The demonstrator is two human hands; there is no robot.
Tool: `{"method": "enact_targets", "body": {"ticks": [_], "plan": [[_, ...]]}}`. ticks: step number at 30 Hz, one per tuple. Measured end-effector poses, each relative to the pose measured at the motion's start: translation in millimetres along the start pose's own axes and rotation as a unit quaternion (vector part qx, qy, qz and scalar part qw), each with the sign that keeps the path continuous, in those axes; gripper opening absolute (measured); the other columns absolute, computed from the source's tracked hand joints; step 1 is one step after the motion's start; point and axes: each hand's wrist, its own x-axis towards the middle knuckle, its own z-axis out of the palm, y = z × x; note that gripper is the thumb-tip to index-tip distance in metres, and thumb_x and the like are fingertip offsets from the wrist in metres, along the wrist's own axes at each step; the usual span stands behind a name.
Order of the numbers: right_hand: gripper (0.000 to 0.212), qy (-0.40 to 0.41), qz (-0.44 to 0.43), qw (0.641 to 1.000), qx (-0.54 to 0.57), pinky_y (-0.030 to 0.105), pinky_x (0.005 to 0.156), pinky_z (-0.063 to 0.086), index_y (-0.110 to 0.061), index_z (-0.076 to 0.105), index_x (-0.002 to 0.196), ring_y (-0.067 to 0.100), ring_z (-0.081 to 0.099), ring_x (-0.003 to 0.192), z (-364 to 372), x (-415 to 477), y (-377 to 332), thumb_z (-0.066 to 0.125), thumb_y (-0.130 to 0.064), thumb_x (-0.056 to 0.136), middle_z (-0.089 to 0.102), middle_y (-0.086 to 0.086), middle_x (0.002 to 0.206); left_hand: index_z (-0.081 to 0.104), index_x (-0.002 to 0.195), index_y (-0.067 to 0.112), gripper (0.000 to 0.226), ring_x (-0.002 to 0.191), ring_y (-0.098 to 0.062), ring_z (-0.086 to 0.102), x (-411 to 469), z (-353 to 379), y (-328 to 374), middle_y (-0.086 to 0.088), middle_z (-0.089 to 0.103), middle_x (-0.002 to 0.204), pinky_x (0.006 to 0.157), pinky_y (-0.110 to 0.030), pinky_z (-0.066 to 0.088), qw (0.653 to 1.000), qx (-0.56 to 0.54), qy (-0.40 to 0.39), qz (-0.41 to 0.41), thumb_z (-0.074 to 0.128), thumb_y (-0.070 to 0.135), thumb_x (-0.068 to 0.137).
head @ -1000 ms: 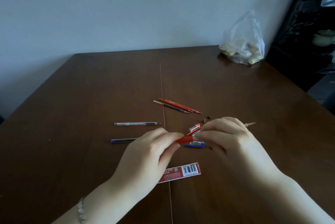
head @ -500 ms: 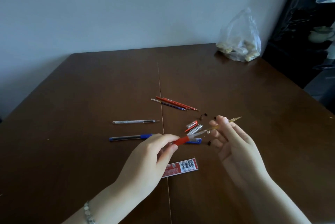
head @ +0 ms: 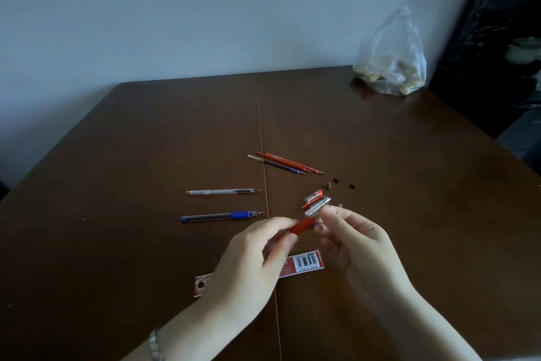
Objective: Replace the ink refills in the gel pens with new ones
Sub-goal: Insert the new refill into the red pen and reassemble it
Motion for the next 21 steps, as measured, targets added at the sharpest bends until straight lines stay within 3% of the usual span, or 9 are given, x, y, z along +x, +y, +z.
{"method": "enact_targets", "body": {"ticks": [2,4,6,8,10,12,15,21], "plan": [[0.019,-0.004,-0.004,0.999,-0.039,0.018,0.053,0.047,-0.014,0.071,0.070,0.006,0.056,0.053,0.4,0.5,1.0,0.065,-0.031,0.065,0.065,0.001,0.058,0.051,0.104,0.039,0.022,0.087,0.012,0.053,0.4,1.0,-0.4,0.029,0.053,0.092,0.071,0.004,0.041,1.000,-0.004,0.001,-0.006,0.051,0.025,0.087],[0.009,-0.026,0.011,0.995,-0.099,0.017,0.053,0.049,-0.014,0.070,0.075,0.006,0.060,0.055,0.2,2.7,-2.8,0.068,-0.022,0.071,0.068,0.001,0.061,0.051,0.103,0.038,0.021,0.087,0.011,0.053,1.1,0.6,-1.7,0.029,0.053,0.092,0.069,0.004,0.040,1.000,-0.006,0.002,-0.016,0.051,0.025,0.087],[0.013,-0.027,0.000,0.981,-0.191,0.015,0.053,0.051,-0.013,0.070,0.087,0.006,0.063,0.057,-3.9,12.0,-10.9,0.069,-0.011,0.074,0.071,-0.001,0.063,0.052,0.103,0.036,0.020,0.088,0.007,0.055,2.8,-1.2,-4.7,0.024,0.056,0.093,0.069,0.002,0.043,1.000,-0.005,0.006,-0.029,0.051,0.026,0.087],[0.020,0.041,-0.102,0.929,-0.352,0.011,0.056,0.050,-0.014,0.069,0.097,0.005,0.062,0.063,-15.9,33.5,-21.9,0.068,-0.010,0.077,0.070,-0.007,0.070,0.055,0.108,0.031,0.021,0.089,0.003,0.056,4.8,-4.8,-8.7,0.019,0.057,0.093,0.071,-0.005,0.047,0.999,-0.001,0.013,-0.048,0.051,0.026,0.087],[0.023,0.101,-0.191,0.842,-0.495,0.009,0.058,0.042,-0.015,0.068,0.103,0.005,0.057,0.071,-26.8,58.7,-36.2,0.064,-0.013,0.081,0.065,-0.005,0.082,0.056,0.110,0.028,0.023,0.089,0.000,0.058,5.7,-7.8,-12.5,0.018,0.058,0.091,0.076,-0.015,0.051,0.998,0.006,0.016,-0.061,0.050,0.026,0.088],[0.026,0.090,-0.196,0.798,-0.563,0.017,0.066,0.038,-0.014,0.065,0.109,0.010,0.053,0.077,-34.2,82.7,-43.6,0.062,-0.016,0.083,0.060,-0.002,0.088,0.056,0.111,0.027,0.023,0.091,-0.002,0.058,5.3,-10.0,-15.0,0.014,0.061,0.094,0.080,-0.022,0.054,0.997,0.011,0.018,-0.074,0.050,0.025,0.088],[0.028,0.034,-0.130,0.776,-0.616,0.024,0.071,0.041,-0.016,0.064,0.110,0.012,0.053,0.084,-35.4,107.1,-40.0,0.063,-0.021,0.082,0.061,0.000,0.093,0.056,0.110,0.027,0.023,0.092,-0.004,0.059,4.3,-12.0,-15.7,0.011,0.062,0.098,0.083,-0.024,0.053,0.996,0.011,0.026,-0.089,0.051,0.024,0.088],[0.016,-0.002,-0.110,0.764,-0.636,0.017,0.062,0.042,-0.013,0.069,0.096,0.009,0.055,0.078,-33.0,119.2,-23.2,0.061,-0.017,0.083,0.067,0.005,0.096,0.055,0.109,0.027,0.022,0.090,-0.003,0.058,7.2,-16.3,-12.4,0.013,0.059,0.095,0.084,-0.024,0.054,0.996,0.005,0.038,-0.083,0.050,0.025,0.088]]}}
